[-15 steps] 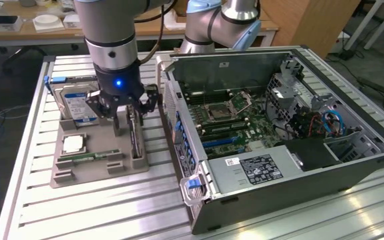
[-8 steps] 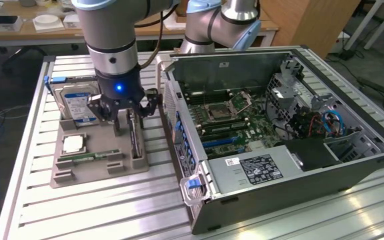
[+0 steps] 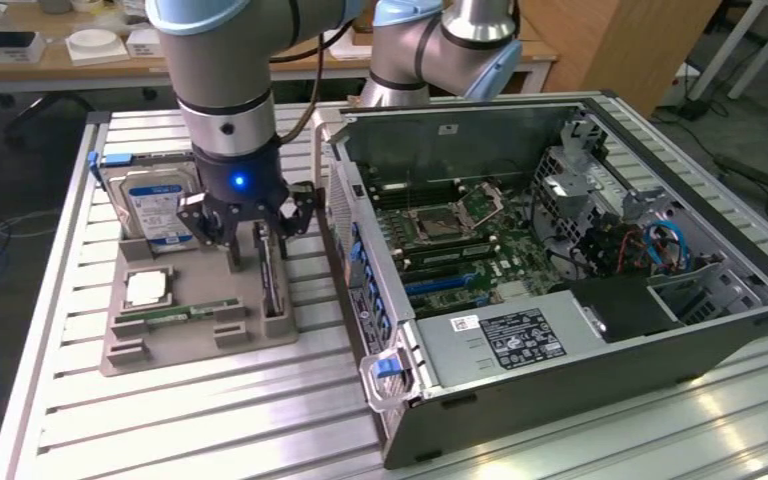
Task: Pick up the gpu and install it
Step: 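Pick up the gpu and move the gpu toward the slot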
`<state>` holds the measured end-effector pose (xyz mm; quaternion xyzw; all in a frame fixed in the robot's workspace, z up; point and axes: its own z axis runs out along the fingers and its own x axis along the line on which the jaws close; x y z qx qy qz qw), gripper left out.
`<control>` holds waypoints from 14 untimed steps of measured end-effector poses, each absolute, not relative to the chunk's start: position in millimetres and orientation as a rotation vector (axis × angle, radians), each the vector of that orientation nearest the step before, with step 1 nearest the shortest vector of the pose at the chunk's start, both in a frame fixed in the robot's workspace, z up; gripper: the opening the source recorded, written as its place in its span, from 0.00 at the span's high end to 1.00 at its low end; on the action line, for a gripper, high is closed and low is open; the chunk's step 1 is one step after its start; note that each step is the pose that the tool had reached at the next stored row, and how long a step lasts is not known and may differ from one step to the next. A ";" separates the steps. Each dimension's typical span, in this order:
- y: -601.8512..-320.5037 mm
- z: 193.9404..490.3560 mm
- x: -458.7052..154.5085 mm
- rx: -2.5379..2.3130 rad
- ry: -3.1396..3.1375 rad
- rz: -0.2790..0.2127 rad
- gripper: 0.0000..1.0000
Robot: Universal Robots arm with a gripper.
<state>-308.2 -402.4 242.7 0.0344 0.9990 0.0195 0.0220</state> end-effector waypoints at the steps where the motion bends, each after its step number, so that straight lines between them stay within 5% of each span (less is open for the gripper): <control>1: -401.7 241.0 -308.1 0.107 3.095 0.060 0.41; 14: -399.4 227.1 -307.4 0.113 3.095 0.060 0.41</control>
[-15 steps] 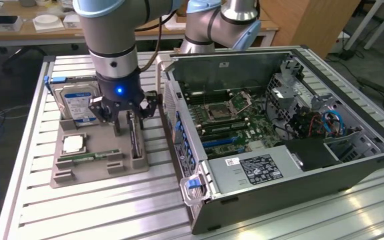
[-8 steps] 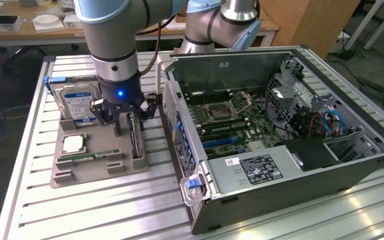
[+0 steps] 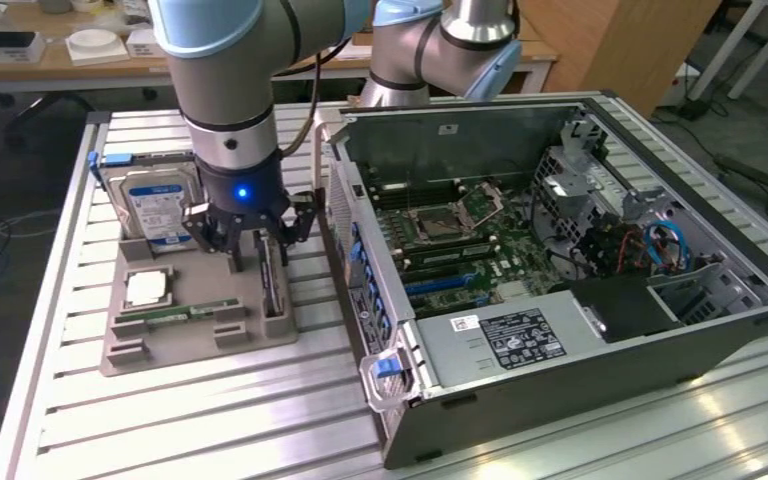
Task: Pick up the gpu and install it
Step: 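Pick up the gpu and move the gpu toward the slot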
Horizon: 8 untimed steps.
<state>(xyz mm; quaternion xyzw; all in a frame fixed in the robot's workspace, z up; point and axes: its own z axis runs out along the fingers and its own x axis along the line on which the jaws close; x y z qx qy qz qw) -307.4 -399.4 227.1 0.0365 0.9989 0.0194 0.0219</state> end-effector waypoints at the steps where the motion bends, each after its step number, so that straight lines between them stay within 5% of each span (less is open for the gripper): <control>1: -399.4 227.0 -307.3 0.113 3.095 0.060 0.41; 8: -399.4 227.0 -307.2 0.113 3.095 0.060 0.41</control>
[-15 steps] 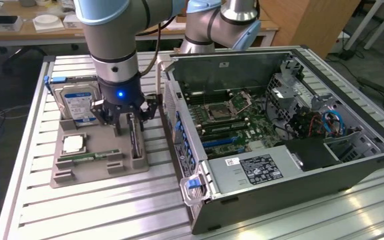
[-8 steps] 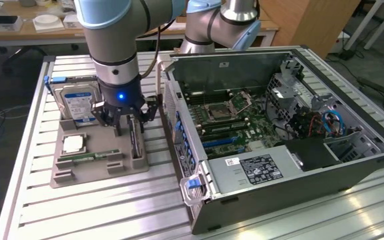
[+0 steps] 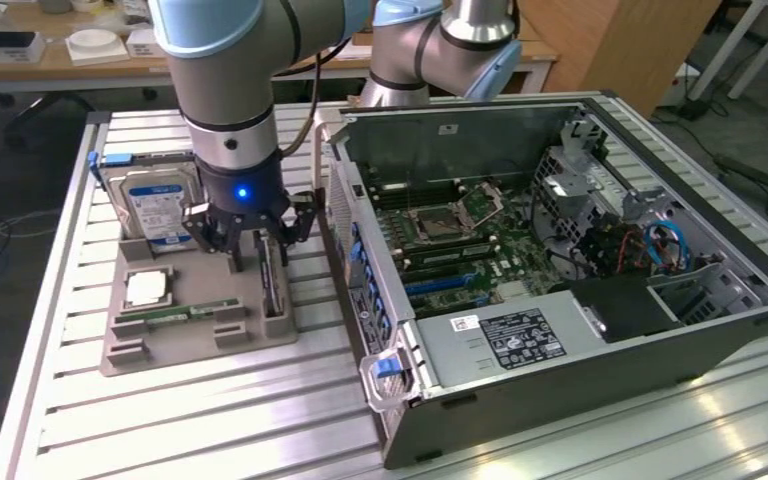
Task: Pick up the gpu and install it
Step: 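Pick up the gpu and move the gpu toward the slot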
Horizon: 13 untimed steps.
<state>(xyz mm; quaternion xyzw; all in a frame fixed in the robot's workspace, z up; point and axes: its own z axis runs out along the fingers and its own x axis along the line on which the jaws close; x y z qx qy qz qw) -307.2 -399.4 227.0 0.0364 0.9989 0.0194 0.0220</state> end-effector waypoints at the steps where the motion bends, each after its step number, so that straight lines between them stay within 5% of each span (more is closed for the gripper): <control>1: -399.4 227.0 -307.3 0.113 3.095 0.060 0.41; 5: -399.4 226.9 -307.3 0.113 3.095 0.060 0.42; 13: -399.5 226.9 -307.2 0.113 3.095 0.060 0.74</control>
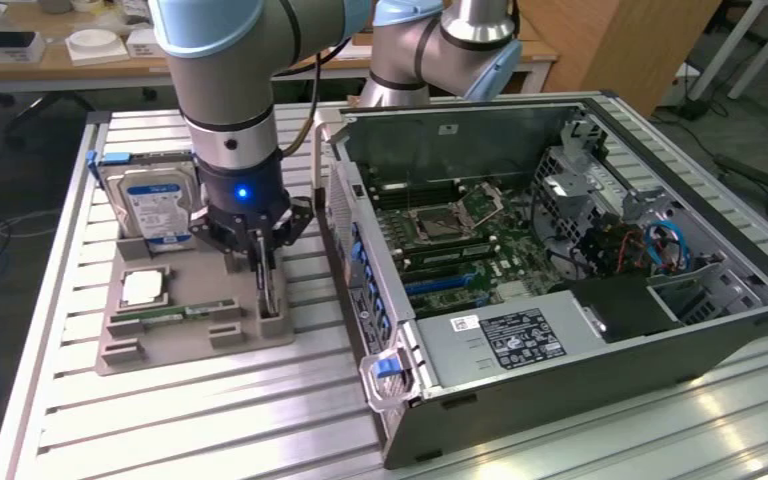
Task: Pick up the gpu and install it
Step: 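Pick up the gpu and move the gpu toward the slot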
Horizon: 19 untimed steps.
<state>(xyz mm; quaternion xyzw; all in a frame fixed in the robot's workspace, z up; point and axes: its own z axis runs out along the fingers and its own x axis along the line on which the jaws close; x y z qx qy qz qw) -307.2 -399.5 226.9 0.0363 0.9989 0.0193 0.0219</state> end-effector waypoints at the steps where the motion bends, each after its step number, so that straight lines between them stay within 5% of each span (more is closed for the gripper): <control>1: -399.4 226.9 -307.2 0.113 3.095 0.060 0.74; 19: -399.4 232.6 -307.3 0.113 3.095 0.060 0.74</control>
